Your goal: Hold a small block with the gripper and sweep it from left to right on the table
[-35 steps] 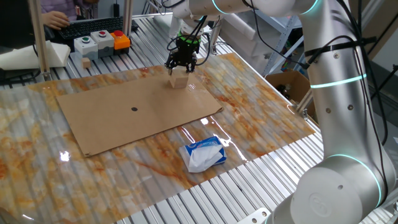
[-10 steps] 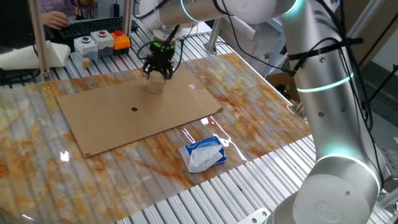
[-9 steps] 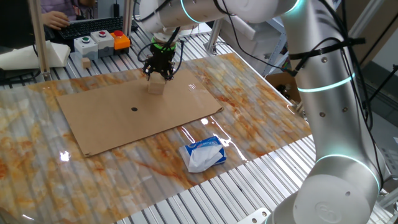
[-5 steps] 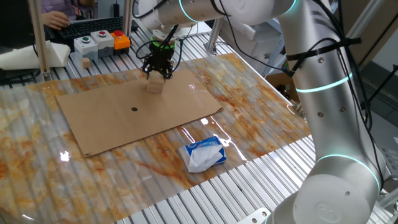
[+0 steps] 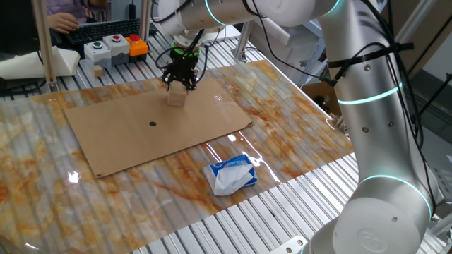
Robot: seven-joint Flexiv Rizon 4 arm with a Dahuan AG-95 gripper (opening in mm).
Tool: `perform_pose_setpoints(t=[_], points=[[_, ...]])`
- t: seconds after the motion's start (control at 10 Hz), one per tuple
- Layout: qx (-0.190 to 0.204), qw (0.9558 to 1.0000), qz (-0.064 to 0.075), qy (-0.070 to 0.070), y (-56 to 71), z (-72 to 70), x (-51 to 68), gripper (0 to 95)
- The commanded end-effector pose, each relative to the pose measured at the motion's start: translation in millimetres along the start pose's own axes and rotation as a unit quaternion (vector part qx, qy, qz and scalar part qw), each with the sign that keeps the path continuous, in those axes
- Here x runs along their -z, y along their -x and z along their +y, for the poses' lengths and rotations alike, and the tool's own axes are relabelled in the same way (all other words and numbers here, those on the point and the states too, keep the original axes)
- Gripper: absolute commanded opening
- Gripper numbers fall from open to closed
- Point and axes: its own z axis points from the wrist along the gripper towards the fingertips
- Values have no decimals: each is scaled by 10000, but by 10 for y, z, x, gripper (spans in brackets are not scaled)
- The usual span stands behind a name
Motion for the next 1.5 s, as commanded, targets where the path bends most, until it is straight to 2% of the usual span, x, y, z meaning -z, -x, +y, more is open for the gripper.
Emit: perform_pose_setpoints(t=[0.1,0.4,0.7,0.8,0.9,1.2,1.3,1.5], points=[[-50,10000,-2,4,13,9,0,0],[-13,10000,4,26,13,9,0,0],[235,9997,-14,35,13,9,0,0],[376,9993,40,56,13,9,0,0],[498,9986,124,136,13,9,0,0],[1081,9940,115,129,13,9,0,0],[1132,9935,121,66,13,9,0,0],[1177,9929,171,71,13,9,0,0]])
